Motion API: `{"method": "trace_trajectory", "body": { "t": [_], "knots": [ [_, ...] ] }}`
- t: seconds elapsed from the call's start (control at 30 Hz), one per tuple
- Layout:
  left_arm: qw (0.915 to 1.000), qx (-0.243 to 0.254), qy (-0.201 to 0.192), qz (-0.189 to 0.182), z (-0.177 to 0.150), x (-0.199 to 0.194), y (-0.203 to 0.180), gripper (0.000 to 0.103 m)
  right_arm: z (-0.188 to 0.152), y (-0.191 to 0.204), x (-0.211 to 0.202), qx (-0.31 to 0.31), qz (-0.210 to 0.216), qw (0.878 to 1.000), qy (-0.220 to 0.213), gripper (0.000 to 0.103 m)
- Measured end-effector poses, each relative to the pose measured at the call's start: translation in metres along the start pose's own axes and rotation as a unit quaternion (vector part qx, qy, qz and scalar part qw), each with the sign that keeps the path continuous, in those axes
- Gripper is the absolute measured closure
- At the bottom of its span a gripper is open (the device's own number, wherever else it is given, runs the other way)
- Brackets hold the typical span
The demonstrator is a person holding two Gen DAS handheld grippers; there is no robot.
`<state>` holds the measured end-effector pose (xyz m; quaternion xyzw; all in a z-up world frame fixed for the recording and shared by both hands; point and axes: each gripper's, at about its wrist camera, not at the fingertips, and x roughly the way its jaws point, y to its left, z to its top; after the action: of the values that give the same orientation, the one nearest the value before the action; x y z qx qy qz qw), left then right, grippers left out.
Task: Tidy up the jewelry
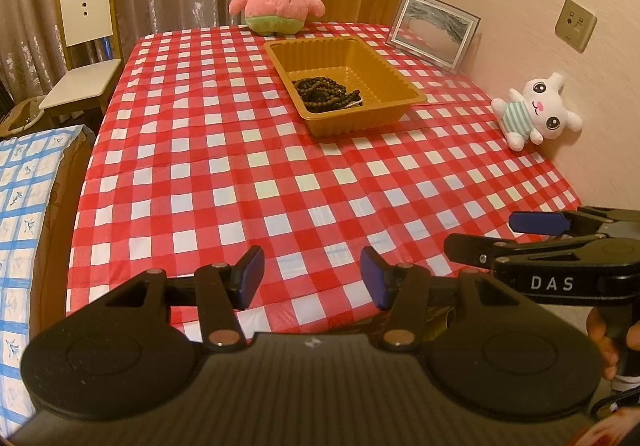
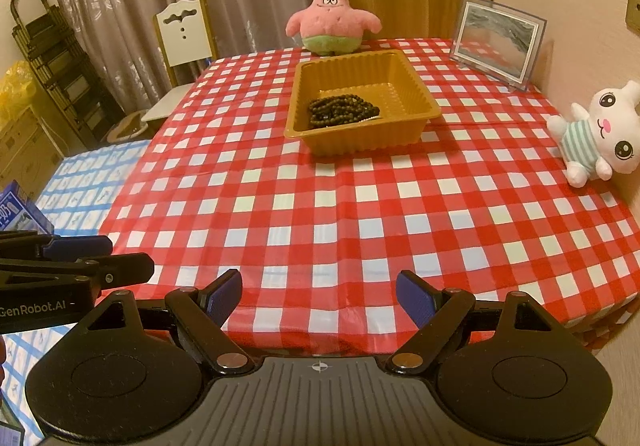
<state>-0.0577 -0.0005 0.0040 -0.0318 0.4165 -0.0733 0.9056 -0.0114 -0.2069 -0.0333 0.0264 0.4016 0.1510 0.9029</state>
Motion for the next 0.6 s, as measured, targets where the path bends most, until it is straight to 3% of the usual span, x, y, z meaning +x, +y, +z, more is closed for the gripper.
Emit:
{"method": "trace_trajectory", "body": {
  "t": [0.6],
  "knots": [
    [1.0, 0.0, 0.0, 0.001, 0.0008, 0.0007, -0.0002, 0.052, 0.0008, 0.0008, 0.0013, 0.0, 0.0, 1.0, 0.001, 0.019]
  ]
}}
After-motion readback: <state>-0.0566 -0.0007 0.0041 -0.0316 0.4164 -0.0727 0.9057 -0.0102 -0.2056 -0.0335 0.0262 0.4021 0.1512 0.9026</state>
